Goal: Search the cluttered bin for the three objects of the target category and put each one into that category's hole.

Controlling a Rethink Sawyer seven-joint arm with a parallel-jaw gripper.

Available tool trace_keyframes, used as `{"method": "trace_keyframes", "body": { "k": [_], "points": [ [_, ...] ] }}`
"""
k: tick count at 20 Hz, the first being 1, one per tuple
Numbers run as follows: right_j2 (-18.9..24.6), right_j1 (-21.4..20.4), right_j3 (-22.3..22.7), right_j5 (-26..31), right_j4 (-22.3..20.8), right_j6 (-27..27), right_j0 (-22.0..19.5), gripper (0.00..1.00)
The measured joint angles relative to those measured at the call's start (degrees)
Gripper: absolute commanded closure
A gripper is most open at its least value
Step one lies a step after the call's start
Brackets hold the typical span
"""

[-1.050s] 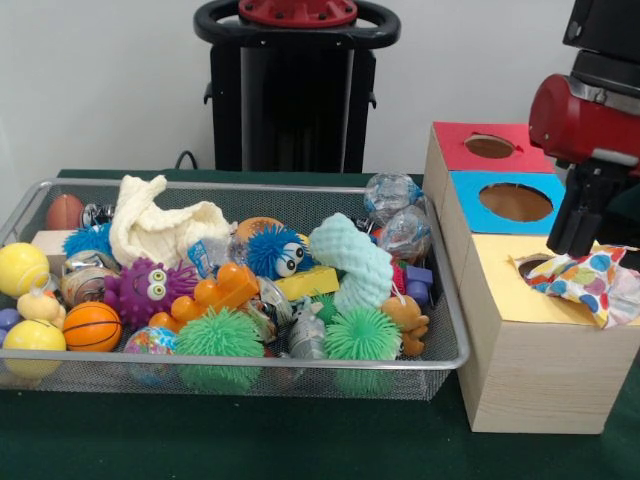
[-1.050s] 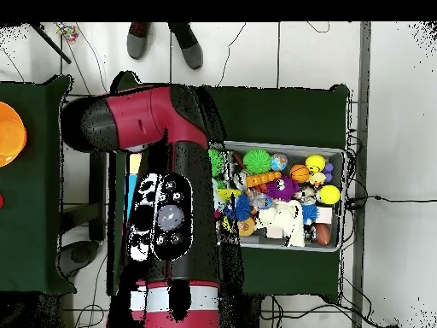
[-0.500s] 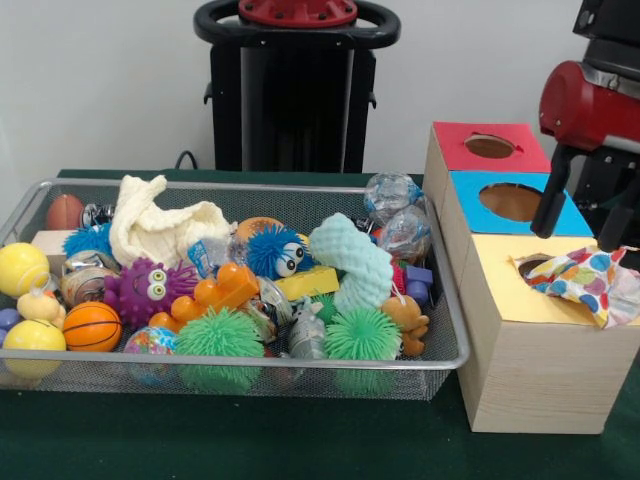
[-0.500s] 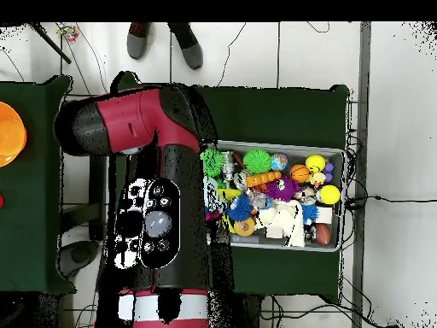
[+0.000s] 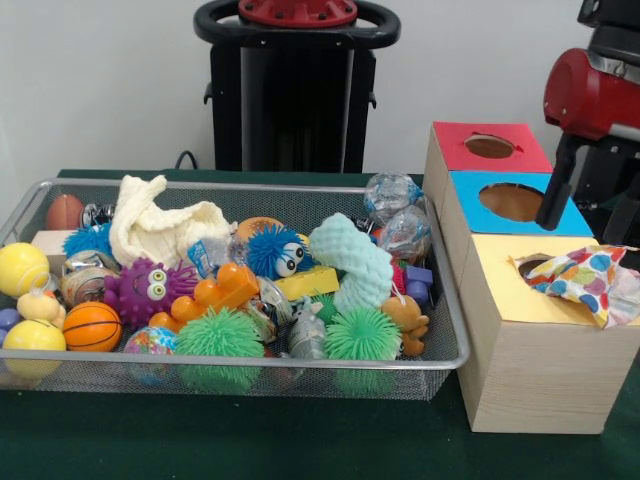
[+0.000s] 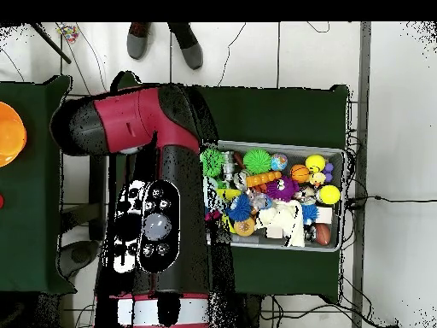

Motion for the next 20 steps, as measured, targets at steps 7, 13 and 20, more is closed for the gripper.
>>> {"method": "trace_keyframes", "body": {
  "k": [7, 13, 20],
  "points": [
    [-1.2, 2.8, -0.8, 0.0, 0.0, 0.0, 0.9, 0.0],
    [-1.6, 5.9, -1.4, -0.5, 0.0, 0.0, 2.6, 0.0],
    [1.3, 5.8, 1.5, -1.9, 3.8, 0.0, 2.2, 0.0]
  ]
}}
